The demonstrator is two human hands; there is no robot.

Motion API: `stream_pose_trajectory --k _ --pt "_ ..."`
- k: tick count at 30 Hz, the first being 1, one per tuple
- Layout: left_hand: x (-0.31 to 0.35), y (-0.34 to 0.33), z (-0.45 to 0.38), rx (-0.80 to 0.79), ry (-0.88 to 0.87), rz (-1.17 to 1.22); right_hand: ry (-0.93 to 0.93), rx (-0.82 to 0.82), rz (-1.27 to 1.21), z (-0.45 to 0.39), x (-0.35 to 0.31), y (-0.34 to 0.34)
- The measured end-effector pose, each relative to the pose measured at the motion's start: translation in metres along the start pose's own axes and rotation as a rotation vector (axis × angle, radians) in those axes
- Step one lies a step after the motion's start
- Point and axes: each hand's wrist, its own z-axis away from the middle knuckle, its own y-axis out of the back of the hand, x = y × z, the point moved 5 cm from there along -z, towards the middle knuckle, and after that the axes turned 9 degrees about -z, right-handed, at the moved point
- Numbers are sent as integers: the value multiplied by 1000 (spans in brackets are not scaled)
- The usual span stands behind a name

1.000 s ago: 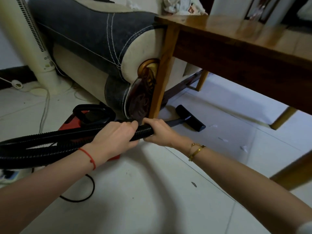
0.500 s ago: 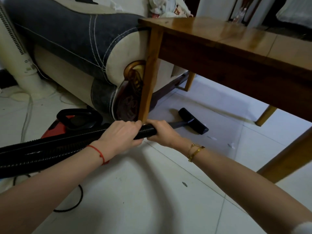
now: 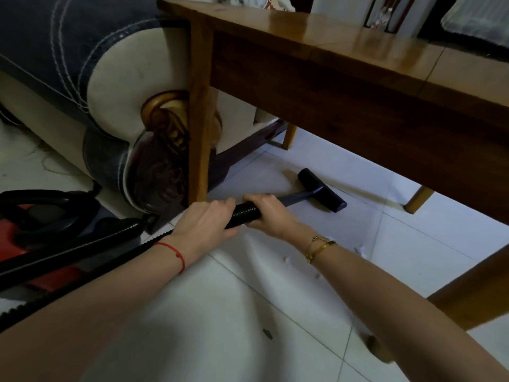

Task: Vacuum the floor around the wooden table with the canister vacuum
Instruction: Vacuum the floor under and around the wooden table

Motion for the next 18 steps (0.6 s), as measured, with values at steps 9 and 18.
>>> stream_pose_trajectory --k 9,18 --pt "33 -37 -73 -28 27 36 -99 -39 -19 -13 78 26" --pt "52 -62 -117 -20 61 87 -135 -62 107 -26 124 37"
